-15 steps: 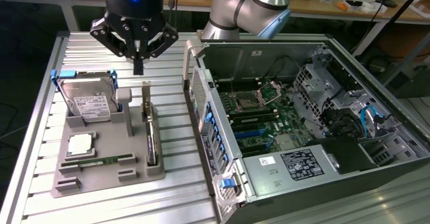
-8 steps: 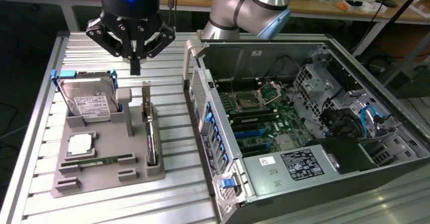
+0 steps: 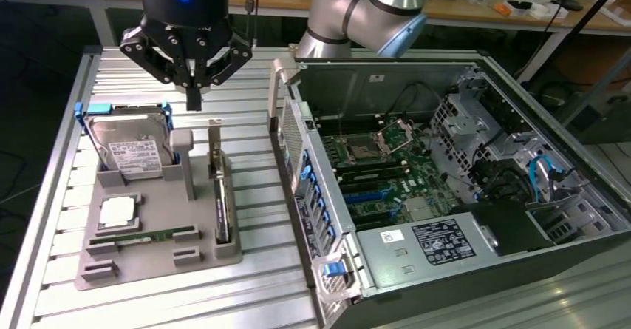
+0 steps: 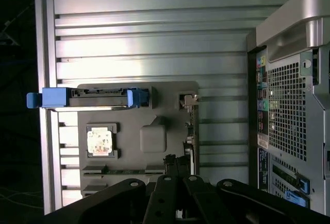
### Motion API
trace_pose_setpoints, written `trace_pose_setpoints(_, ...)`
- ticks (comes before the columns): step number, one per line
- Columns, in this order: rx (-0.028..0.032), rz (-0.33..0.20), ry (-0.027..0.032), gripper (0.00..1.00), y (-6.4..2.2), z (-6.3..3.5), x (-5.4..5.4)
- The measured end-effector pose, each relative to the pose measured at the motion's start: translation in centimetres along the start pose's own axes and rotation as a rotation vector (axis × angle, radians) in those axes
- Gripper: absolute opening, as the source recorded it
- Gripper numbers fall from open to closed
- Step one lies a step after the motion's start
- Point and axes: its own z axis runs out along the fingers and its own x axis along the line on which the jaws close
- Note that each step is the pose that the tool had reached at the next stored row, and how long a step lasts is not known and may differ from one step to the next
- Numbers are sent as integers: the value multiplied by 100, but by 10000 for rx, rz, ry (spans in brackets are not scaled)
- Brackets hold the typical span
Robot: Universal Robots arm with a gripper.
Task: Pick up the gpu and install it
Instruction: 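Pick up the gpu and move the gpu toward the slot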
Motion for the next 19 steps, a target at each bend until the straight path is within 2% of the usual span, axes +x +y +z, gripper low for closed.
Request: trace_pose_setpoints(19,-1,0,0,11,-3,4,101)
